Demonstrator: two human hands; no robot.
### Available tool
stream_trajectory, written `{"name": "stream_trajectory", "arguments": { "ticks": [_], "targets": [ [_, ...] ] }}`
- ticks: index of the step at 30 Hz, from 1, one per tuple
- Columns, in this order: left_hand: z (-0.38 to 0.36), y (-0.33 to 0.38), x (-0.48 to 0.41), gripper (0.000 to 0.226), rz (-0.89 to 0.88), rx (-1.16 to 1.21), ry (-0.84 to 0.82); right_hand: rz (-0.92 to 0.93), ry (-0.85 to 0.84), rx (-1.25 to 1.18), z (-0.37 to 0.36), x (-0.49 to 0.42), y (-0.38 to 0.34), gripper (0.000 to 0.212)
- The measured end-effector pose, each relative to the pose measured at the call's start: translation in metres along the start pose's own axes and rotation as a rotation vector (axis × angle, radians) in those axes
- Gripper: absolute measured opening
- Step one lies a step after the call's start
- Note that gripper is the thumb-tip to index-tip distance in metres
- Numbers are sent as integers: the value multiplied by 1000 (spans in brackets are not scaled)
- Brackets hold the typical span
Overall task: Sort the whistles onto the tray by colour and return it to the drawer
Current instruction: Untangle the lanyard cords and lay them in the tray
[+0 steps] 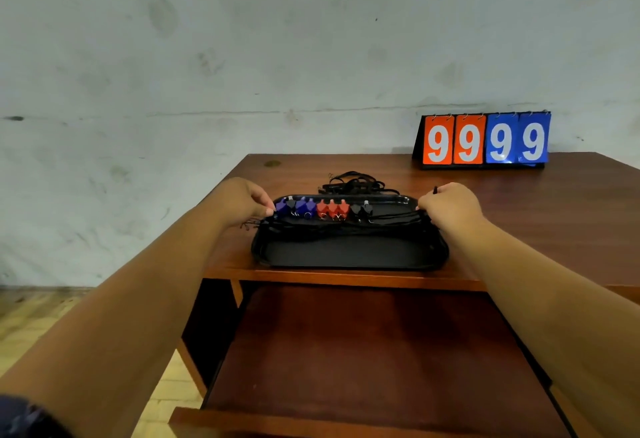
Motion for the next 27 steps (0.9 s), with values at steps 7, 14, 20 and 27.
{"name": "stream_trajectory", "arguments": {
  "ticks": [7, 14, 20, 27],
  "targets": [
    [6, -5, 1, 8, -2, -48, -72, 68, 20, 98, -2, 5, 1, 21],
    [9, -6, 2, 3, -4, -4, -64, 59, 27, 180, -3, 5, -6, 35],
    [2, 20, -19, 21, -83, 9, 56, 145, 66, 207, -10, 0, -25, 33],
    [-35, 61, -72, 16, -164, -4, -24, 204, -11, 133, -25, -20, -48, 28]
  ]
}}
Point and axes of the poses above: each hand's wrist, its own x-axis away from the middle knuckle, its own z-axis out of the back of the hand, y = z × x, the point moved 2 cm from there along -x, towards the middle knuckle, and after that the axes turned 6 degrees about -z, right-handed, at the moved point
